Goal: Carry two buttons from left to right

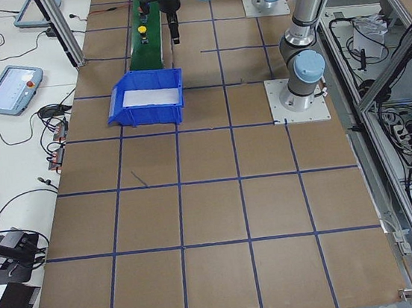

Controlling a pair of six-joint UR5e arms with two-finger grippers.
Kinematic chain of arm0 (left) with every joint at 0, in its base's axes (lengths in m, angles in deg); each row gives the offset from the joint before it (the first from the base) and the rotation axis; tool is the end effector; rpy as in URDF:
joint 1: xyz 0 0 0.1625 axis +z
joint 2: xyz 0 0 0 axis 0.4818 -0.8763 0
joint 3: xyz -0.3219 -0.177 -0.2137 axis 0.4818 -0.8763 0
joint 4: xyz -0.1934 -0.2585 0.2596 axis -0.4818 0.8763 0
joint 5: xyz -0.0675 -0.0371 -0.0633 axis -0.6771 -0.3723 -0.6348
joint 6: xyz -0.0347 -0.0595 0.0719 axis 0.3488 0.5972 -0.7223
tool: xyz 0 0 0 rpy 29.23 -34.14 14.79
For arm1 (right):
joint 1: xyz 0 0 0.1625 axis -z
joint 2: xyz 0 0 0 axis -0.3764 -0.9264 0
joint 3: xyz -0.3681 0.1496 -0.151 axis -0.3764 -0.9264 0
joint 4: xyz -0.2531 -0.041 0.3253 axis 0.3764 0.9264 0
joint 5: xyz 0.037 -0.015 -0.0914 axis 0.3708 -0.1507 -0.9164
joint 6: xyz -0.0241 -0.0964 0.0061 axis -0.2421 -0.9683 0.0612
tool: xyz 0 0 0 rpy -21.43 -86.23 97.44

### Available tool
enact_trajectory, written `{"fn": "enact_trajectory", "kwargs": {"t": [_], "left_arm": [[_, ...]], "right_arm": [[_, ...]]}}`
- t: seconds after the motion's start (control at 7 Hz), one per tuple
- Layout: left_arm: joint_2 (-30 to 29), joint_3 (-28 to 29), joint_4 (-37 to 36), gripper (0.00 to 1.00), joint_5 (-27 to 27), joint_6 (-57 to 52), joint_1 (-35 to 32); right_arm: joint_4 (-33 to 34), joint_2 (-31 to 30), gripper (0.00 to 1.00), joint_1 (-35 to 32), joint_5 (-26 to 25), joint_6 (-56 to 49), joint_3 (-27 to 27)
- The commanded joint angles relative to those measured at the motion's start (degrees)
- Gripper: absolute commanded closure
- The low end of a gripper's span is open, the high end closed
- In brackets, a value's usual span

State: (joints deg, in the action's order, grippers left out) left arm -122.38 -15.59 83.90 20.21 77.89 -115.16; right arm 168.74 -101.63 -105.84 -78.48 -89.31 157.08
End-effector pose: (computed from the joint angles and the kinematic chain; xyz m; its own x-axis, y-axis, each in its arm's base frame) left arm -0.1022 -0.5113 0.4875 -0.9976 -0.0686 0.0102 -0.0682 0.9967 0.0431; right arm 0.0760 -0.5709 0.4862 -0.9648 -0.2588 -0.0461 -0.2585 0.9659 -0.0124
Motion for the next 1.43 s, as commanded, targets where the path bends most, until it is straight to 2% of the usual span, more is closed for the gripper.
{"fn": "enact_trajectory", "kwargs": {"t": [0.0, 0.29, 0.43, 0.71, 1.0, 1.14, 1.29], "left_arm": [[0.0, -0.06, 0.02, 0.0, 0.42, 0.0, 0.13], [0.0, -0.06, -0.06, 0.0, 0.34, 0.0, 0.22], [0.0, -0.15, -0.07, 0.0, 0.43, 0.0, 0.13], [-0.08, -0.33, -0.07, 0.0, 0.52, 0.0, 0.31], [0.0, -0.42, -0.07, 0.0, 0.34, 0.0, 0.31], [0.0, -0.5, -0.07, 0.0, 0.17, 0.0, 0.4], [0.0, -0.5, -0.07, 0.0, 0.16, 0.0, 0.4]], "right_arm": [[1.16, 4.51, 0.02, 3.47, -0.52, -15.65, -4.35], [3.7, 10.66, 0.02, 6.8, -0.7, -31.21, -7.18], [7.8, 12.95, 0.02, 8.22, -0.7, -39.37, -6.75], [9.94, 15.95, 0.02, 8.32, -2.63, -49.95, -6.75], [12.15, 18.07, 0.01, 8.32, -4.64, -59.8, -4.66], [13.54, 18.07, 0.01, 8.23, -7.01, -60.45, -2.2], [15.56, 19.03, 0.01, 8.23, -7.12, -63.85, -0.7]]}}
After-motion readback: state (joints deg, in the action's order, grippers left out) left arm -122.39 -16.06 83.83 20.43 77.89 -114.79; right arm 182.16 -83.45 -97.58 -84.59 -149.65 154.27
